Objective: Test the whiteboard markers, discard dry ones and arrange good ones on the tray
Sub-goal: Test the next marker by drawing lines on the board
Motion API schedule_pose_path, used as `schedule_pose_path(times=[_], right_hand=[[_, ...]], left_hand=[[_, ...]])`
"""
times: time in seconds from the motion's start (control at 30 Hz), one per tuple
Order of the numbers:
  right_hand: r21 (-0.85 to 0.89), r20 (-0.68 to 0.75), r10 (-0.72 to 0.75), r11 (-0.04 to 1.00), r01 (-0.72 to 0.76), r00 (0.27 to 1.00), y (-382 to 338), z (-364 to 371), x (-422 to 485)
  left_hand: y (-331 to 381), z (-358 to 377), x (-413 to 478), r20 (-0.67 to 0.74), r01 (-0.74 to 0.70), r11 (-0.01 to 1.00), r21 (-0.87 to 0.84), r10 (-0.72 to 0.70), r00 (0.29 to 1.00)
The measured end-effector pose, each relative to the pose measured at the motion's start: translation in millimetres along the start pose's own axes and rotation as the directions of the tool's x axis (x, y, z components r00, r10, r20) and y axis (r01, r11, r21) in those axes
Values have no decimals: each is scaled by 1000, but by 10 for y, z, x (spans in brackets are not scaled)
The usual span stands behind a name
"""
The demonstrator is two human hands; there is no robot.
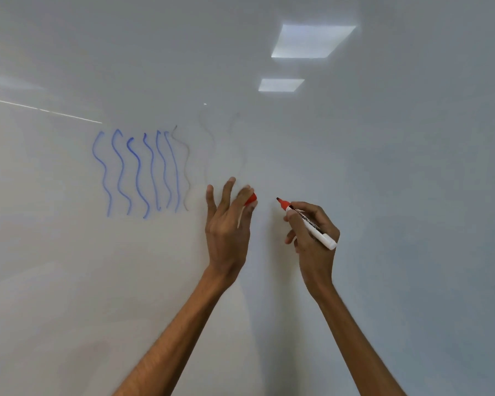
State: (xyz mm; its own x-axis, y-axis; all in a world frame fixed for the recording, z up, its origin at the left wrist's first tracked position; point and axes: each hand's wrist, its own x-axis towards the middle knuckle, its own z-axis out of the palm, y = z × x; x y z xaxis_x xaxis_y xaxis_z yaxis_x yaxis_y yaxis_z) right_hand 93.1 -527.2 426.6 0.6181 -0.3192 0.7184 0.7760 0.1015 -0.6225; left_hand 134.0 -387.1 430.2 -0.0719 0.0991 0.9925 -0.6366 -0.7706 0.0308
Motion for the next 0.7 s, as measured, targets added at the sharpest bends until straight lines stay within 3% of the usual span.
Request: schedule_pose_path(times=[0.13, 0.23, 0.3, 0.47, 0.7], right_hand=[[69, 16, 167, 983, -168, 986, 98, -181, -303], [73, 11, 263, 962, -263, 965, 184, -323, -515], [37, 7, 305, 952, -305, 952, 238, -405, -644], [-63, 5, 406, 912, -405, 914, 429, -627, -940], [-163, -29, 544, 825, -541, 839, 669, -887, -1394]], left_hand=[[245, -303, -494, 231, 328, 924, -200, -280, 932], [364, -450, -821, 405, 592, 768, -245, -474, 782], [418, -509, -996, 474, 691, 679, -247, -538, 697], [548, -621, -1345, 547, 798, 557, -232, -604, 580], [591, -689, -1782, 667, 776, 614, -146, -518, 536]])
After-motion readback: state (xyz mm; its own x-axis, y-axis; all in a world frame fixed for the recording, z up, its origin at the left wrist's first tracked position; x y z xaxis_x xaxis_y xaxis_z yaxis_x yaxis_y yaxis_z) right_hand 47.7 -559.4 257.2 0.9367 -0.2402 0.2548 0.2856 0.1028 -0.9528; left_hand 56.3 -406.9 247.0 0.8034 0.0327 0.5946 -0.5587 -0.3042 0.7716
